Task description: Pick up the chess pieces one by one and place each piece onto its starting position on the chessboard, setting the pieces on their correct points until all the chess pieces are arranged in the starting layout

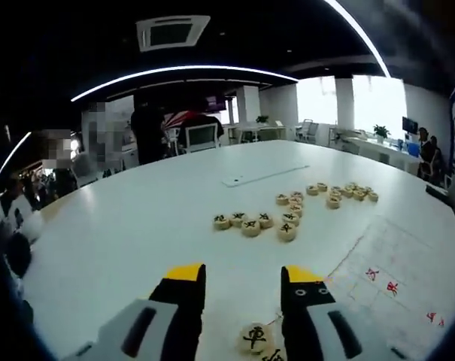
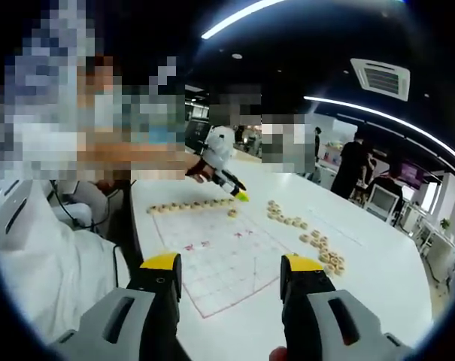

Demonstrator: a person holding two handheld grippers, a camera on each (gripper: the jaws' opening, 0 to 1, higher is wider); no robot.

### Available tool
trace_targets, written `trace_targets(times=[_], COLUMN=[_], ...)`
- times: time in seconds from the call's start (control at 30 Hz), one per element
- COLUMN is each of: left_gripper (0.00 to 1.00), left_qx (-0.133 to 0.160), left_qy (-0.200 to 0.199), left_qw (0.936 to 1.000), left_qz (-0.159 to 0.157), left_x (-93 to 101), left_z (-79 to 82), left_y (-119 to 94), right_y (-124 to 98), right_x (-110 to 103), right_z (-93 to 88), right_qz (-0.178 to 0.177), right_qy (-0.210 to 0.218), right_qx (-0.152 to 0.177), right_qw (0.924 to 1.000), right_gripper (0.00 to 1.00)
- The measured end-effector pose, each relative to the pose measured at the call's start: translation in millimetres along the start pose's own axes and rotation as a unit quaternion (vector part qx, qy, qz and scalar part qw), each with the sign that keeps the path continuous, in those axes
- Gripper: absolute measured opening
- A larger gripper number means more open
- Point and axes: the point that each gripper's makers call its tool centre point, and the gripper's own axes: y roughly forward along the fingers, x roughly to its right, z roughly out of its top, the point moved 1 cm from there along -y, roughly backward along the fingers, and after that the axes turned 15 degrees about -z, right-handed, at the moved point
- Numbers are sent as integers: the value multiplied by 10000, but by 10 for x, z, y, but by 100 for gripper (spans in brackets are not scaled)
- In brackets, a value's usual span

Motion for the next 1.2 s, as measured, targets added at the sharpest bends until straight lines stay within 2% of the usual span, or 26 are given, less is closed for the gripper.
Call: trace_targets(times=[0.13, 0.33, 0.43, 0.67, 0.87, 0.93, 0.97, 1.03, 1.2], left_gripper=[38, 36, 34, 34, 30, 24, 19, 19, 19], left_qx=[74, 172, 222, 15, 160, 226, 266, 332, 284], left_qy=[-126, -123, -167, -12, -83, -113, -146, -238, -166], left_qw=[9998, 9994, 9994, 9999, 9998, 9997, 9995, 9992, 9995], left_qz=[158, 256, 198, 117, 33, -1, 13, 44, 33], left_x=[-217, -418, -421, -392, -381, -381, -381, -383, -346], left_z=[35, 118, 145, 185, 233, 248, 252, 253, 244], left_y=[123, 355, 479, 755, 907, 954, 964, 968, 902], right_y=[51, 165, 190, 187, 169, 166, 165, 159, 173], right_x=[60, 90, 92, 133, 149, 161, 170, 173, 173], right_z=[-54, -141, -177, -193, -182, -188, -183, -175, -177], right_qz=[-34, -24, 4, -51, -96, -129, -145, -158, -157], right_qy=[60, 134, 136, 164, 145, 148, 164, 175, 187], right_qx=[-65, -192, -249, -280, -269, -278, -272, -254, -253], right_qw=[10000, 9997, 9996, 9995, 9995, 9994, 9994, 9994, 9994], right_gripper=[53, 53, 53, 53, 53, 53, 53, 53, 53])
